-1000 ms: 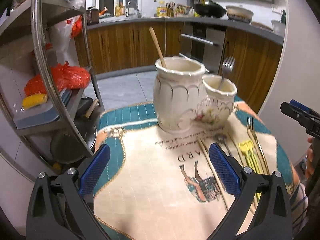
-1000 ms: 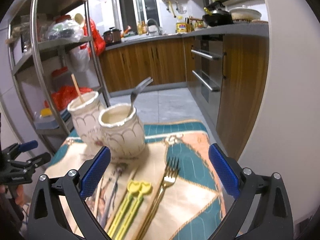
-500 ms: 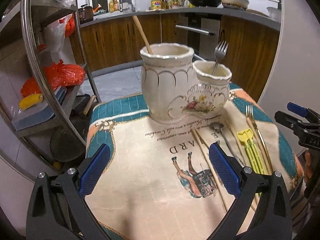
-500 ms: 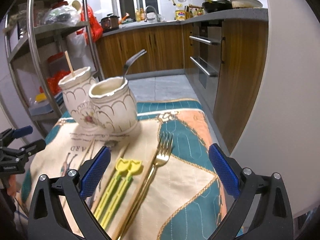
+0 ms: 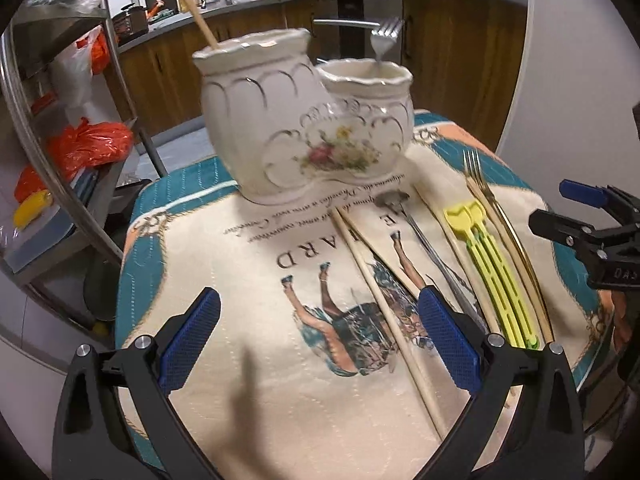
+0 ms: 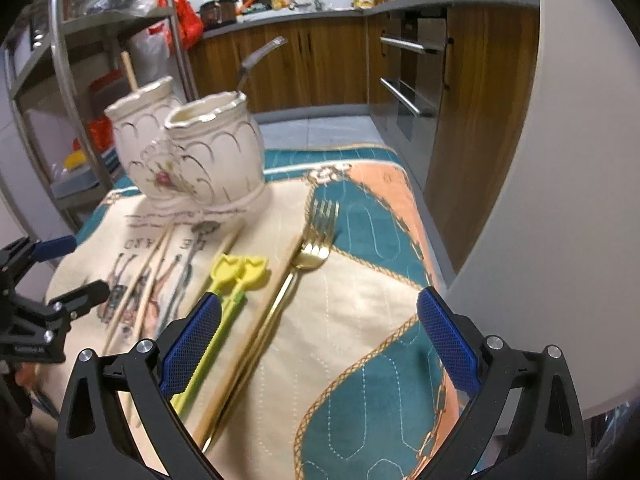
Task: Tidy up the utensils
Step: 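Move both open grippers back down to the remaining utensils, then close the right gripper on the gold fork while the left gripper grasps another chopstick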
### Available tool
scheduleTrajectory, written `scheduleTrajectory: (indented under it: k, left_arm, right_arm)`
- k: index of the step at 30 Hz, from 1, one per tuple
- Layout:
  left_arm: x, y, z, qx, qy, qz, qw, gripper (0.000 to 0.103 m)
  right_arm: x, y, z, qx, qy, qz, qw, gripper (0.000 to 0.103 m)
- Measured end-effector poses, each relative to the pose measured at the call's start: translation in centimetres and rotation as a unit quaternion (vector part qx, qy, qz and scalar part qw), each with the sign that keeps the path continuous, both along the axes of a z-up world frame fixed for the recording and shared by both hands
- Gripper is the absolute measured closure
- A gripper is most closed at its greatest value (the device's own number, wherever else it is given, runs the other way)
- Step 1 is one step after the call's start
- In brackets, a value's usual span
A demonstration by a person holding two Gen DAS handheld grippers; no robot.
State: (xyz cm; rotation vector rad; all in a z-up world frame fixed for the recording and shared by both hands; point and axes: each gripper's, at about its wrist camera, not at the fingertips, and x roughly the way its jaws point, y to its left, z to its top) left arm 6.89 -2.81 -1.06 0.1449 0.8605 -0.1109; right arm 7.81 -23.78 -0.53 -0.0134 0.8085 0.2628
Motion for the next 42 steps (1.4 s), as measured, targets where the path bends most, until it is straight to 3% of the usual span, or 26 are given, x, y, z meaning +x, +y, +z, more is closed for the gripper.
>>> scheduleTrajectory:
  k: [4,5,7,11,15,22,24,27,32,36,39,42]
  left_arm:
    - [0.1,-0.6,-0.7,0.004,0.013,-0.008,0.9999,0.01]
    - [0.1,-0.6,-0.8,0.004,0.015,-0.009,0.9998,0.015]
    - [0.2,-0.8,-1.0,0.002,0.022,-0.012,0.9997,0.024]
    - [0.1,-1.0,-0.9,-0.009,0.024,-0.022,0.9994,0.032]
    - [0.1,-1.7,-1.2,-0.008,0.035,-0.036,0.9987,0.043]
    - [0.2,-1.9,-1.9,-0.014,0.049,-0.041,0.9978,0.057]
    - [0.4,-1.7,-1.8,-0.017,0.05,-0.043,0.9977,0.067]
    - [0.7,-1.3,-1.8,-0.018,0.052,-0.041,0.9976,0.081]
    - [1.6,-0.7,-1.7,-0.036,0.057,-0.034,0.9971,0.082]
    - [2.1,-0.1,-1.7,-0.037,0.061,-0.04,0.9966,0.097]
    - [2.1,0.5,-1.6,-0.044,0.073,-0.054,0.9949,0.098]
    - [1.3,0.8,-1.4,-0.023,0.086,-0.083,0.9926,0.098]
  right_arm:
    - [0.7,0.0,-0.6,0.004,0.021,-0.01,1.0,0.009]
    - [0.8,-0.1,-0.6,0.009,0.026,-0.01,1.0,0.016]
    - [1.1,0.0,-0.8,0.015,0.04,-0.01,0.999,0.041]
    - [1.3,0.4,-1.0,0.037,0.06,0.005,0.997,0.06]
    - [1.4,1.5,-0.9,0.025,0.065,0.014,0.997,0.076]
    - [1.4,2.3,-1.1,0.003,0.077,0.029,0.997,0.083]
    - [1.7,2.4,-0.9,-0.009,0.079,0.027,0.996,0.089]
    - [2.3,2.4,-0.9,-0.036,0.075,0.02,0.996,0.091]
    - [3.8,1.7,-1.6,-0.021,0.092,0.011,0.995,0.084]
    - [3.6,1.1,-1.8,-0.008,0.083,0.014,0.996,0.089]
    - [3.2,0.7,-1.7,-0.008,0.084,0.02,0.996,0.093]
    - [2.8,0.3,-1.6,-0.01,0.092,0.034,0.995,0.096]
